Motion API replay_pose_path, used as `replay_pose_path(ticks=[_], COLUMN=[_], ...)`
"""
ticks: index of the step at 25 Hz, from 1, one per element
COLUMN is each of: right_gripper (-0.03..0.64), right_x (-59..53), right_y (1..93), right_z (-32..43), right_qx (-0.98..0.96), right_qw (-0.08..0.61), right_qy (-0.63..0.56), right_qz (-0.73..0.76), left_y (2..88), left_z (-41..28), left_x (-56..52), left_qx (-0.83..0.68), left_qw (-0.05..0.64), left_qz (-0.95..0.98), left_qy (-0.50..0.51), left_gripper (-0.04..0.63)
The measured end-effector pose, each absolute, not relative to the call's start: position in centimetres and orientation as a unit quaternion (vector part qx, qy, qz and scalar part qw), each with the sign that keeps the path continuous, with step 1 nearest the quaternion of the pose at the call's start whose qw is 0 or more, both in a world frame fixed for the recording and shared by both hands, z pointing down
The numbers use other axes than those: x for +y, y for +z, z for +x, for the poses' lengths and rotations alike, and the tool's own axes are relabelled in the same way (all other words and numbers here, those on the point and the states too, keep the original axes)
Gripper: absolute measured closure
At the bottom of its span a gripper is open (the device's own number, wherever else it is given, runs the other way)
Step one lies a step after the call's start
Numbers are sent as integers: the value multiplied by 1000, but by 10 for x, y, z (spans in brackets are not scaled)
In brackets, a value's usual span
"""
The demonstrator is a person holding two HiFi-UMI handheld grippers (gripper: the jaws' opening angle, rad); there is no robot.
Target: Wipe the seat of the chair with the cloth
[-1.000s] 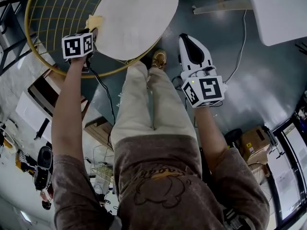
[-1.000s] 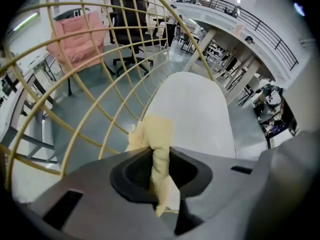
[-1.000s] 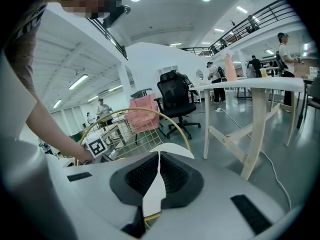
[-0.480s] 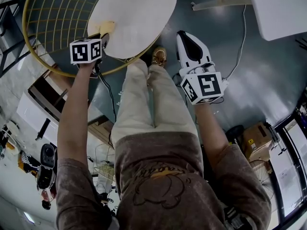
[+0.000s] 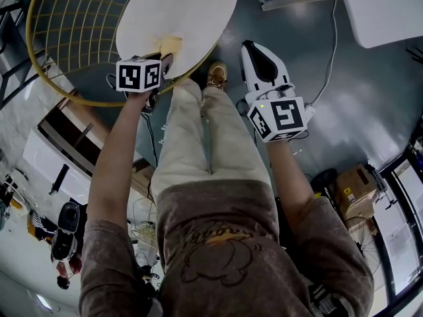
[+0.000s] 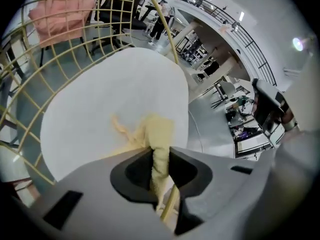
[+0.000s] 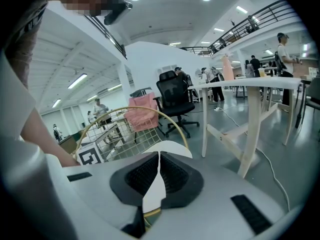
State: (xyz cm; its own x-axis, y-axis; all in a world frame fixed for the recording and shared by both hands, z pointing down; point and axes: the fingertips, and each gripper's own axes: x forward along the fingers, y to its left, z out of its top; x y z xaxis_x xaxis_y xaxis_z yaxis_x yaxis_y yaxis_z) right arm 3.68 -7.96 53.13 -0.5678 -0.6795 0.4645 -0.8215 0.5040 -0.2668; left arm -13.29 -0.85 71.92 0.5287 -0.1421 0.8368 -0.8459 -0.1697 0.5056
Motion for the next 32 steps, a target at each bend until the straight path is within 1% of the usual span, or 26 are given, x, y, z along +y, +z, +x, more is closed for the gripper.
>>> replay_pose_path(ticks=[13, 19, 21, 25, 32], right_gripper=[583, 583, 583, 583, 583], right_x=[-63, -54, -51, -48, -53], right_y=[523, 503, 493, 464, 378], right_z=[58, 70, 76, 83, 77], right_qx=[-845, -841, -841, -843, -856], right_qw=[151, 147, 146, 144, 121], right_qy=[233, 227, 226, 220, 201], right_qz=[457, 469, 470, 469, 461], left_y=[697, 662, 644, 591, 451], left_z=[-52, -45, -48, -64, -104], left_x=[27, 27, 22, -1, -46], left_qx=[-304, -313, -329, -378, -463], left_qw=[570, 569, 550, 479, 364], left_qz=[711, 721, 730, 759, 793], left_qy=[277, 243, 238, 226, 156], left_gripper=[518, 518, 518, 518, 518])
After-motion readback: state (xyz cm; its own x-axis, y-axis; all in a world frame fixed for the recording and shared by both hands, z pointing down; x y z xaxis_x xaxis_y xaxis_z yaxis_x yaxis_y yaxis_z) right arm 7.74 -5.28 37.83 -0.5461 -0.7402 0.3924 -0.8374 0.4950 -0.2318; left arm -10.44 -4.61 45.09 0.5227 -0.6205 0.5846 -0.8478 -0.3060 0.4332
